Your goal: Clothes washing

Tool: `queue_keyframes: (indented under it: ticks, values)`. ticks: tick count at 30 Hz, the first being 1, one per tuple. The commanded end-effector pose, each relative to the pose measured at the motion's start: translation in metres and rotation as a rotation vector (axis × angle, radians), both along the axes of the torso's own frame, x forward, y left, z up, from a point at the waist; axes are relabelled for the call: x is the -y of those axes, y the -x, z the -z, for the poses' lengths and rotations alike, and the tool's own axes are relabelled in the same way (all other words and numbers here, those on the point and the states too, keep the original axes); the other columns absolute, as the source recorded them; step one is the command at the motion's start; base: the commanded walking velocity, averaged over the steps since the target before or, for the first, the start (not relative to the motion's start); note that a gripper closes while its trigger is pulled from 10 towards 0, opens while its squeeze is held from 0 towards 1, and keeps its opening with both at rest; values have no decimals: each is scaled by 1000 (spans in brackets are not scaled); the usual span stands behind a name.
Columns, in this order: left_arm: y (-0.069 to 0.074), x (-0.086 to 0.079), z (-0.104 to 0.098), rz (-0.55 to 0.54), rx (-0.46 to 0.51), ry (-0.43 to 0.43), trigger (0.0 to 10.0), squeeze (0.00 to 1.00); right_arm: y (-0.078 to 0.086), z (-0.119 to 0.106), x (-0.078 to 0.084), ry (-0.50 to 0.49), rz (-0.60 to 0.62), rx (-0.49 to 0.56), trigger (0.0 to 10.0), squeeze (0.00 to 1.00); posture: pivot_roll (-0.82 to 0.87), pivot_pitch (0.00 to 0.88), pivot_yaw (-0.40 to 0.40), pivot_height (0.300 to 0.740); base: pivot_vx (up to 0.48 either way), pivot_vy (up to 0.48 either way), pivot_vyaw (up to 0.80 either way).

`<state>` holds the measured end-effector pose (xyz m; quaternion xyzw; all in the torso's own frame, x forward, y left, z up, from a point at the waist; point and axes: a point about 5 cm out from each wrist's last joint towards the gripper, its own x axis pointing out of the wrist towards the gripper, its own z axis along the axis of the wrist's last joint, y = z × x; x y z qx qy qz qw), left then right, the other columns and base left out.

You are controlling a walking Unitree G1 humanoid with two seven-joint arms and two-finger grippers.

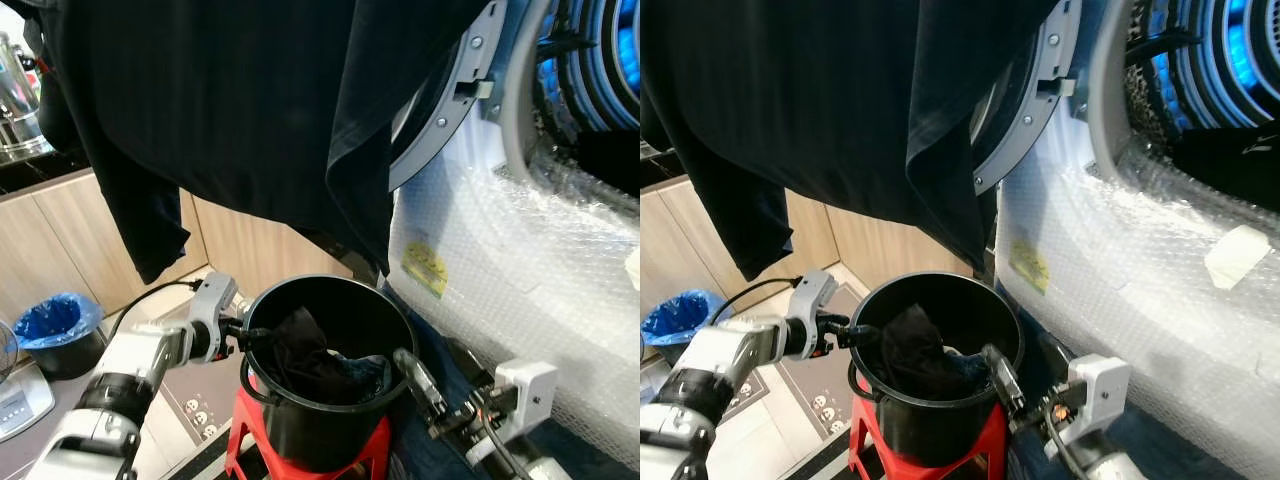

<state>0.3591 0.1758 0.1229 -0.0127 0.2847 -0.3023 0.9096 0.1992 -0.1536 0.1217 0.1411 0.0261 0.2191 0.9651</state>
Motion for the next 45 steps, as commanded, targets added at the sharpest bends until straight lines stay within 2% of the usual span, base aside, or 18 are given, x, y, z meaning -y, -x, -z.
queue_keyframes:
  ticks: [1,9,13,15,20,25,30,35,38,40,45]
  values:
    - [-5,5,-5,35,18,-29,10000,0,5,-5,-1,-4,11,7,10000,0,-164,125,-2,740,0,0,0]
    - [-13,17,-19,123,43,-22,10000,0,9,-6,-2,-6,34,-5,10000,0,-184,129,14,740,0,0,0]
    - [-9,23,-17,238,36,-44,10000,0,11,-7,-5,-12,43,-9,10000,0,-188,128,22,740,0,0,0]
    - [-7,24,-14,267,17,-41,10000,0,11,-7,-6,-13,44,-9,10000,0,-188,129,23,740,0,0,0]
    - [6,32,-5,419,-27,-48,10000,0,13,-7,-7,-19,49,-11,10000,0,-189,137,26,740,0,0,0]
    - [24,39,6,568,-100,-43,10000,0,15,-7,-6,-17,57,-17,10000,0,-190,155,31,740,0,0,0]
    - [27,37,11,574,-118,-54,10000,0,17,-8,-5,-17,64,-19,10000,0,-192,165,33,740,0,0,0]
    - [28,29,15,507,-170,-72,10000,0,21,-8,-5,-20,68,-29,10000,0,-190,185,33,740,0,0,0]
    - [25,25,16,467,-143,-100,10000,0,24,-8,-6,-22,69,-37,10000,0,-189,193,33,740,0,0,0]
    - [19,20,14,370,-135,-92,10000,0,25,-7,-7,-23,72,-42,10000,0,-187,199,32,740,0,0,0]
    - [15,12,14,280,-146,-100,10000,0,27,-8,-9,-25,71,-47,10000,0,-187,207,32,740,0,0,0]
